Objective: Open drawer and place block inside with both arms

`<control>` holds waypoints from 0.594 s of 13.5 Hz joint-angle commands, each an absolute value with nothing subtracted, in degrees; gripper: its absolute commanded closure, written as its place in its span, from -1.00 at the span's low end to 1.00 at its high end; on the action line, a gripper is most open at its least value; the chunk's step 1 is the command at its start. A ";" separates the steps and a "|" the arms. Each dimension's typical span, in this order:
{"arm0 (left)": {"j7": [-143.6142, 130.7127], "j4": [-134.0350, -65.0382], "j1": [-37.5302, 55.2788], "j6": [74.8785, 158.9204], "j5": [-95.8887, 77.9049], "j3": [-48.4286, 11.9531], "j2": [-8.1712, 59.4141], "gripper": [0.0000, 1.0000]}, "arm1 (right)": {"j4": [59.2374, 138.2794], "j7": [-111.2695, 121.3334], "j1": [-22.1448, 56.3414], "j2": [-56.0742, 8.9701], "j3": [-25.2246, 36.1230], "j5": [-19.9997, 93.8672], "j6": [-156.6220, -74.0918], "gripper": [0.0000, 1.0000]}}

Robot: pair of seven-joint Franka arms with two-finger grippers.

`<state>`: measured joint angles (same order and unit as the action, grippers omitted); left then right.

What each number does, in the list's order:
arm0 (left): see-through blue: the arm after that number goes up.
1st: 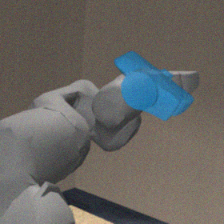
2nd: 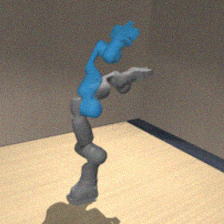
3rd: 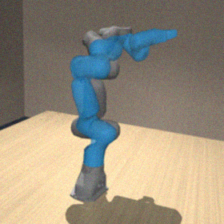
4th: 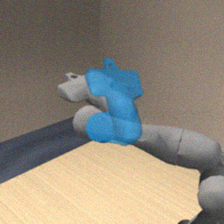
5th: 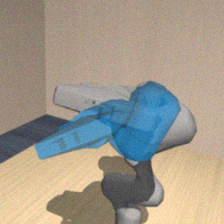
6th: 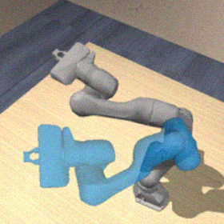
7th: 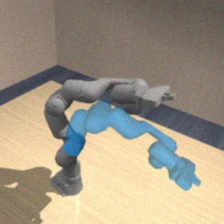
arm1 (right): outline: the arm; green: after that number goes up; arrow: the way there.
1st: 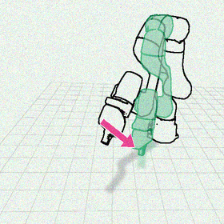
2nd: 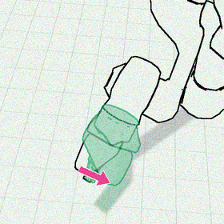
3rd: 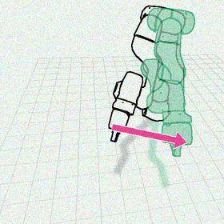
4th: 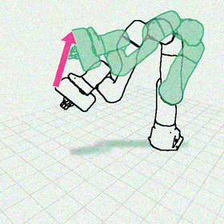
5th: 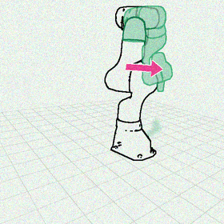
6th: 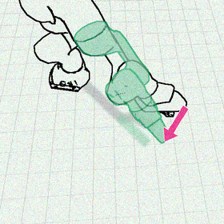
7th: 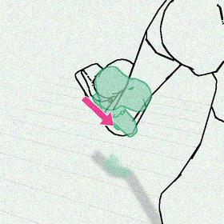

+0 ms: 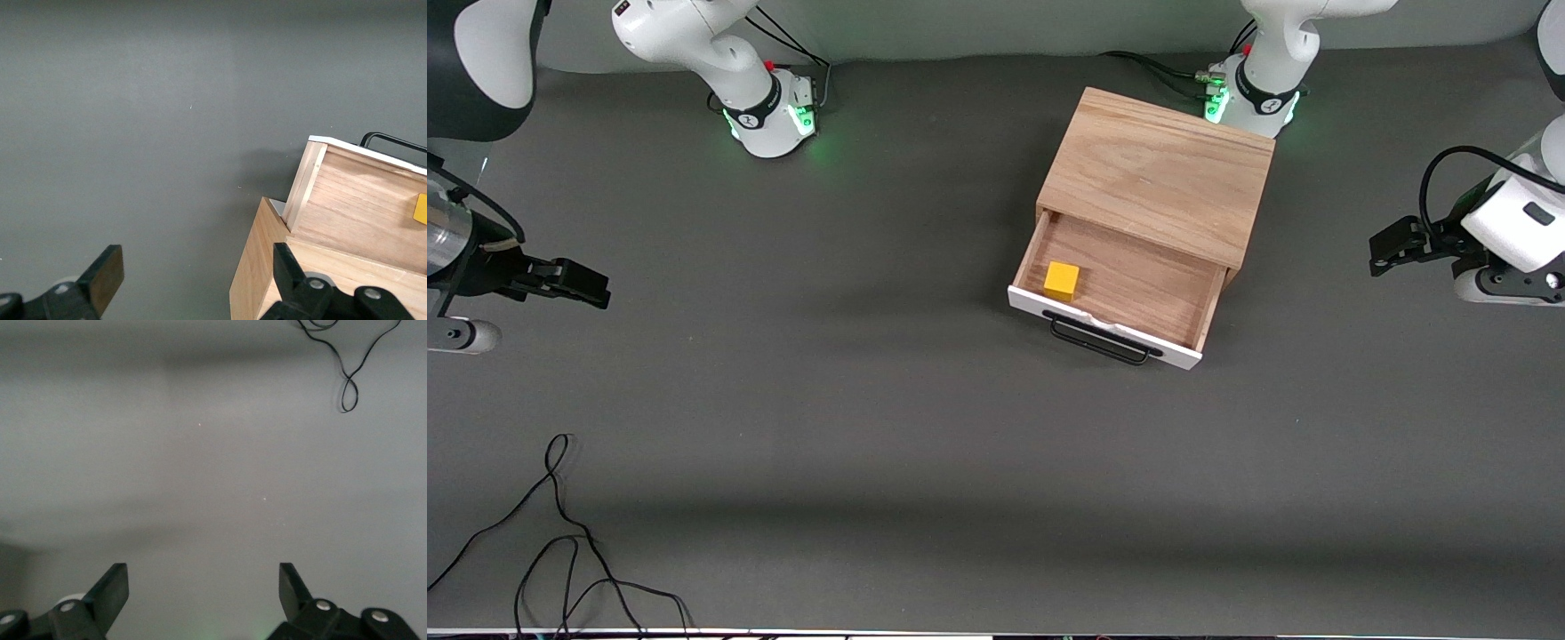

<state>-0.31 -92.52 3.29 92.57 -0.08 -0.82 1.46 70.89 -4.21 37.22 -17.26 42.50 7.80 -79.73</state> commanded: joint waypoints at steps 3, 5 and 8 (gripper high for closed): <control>-1.14 -92.72 3.34 91.76 -0.17 -0.79 0.79 -1.00 | 70.84 -2.55 12.36 -14.51 19.49 9.15 -79.98 -1.00; -1.14 -92.72 3.34 91.84 -0.09 -0.79 0.88 -1.00 | 71.01 -2.03 8.01 -13.98 14.61 6.51 -80.07 -1.00; -1.14 -92.72 3.43 91.84 -0.09 -0.79 0.88 -1.00 | 75.03 -0.79 5.89 -10.91 12.39 6.06 -80.68 -0.99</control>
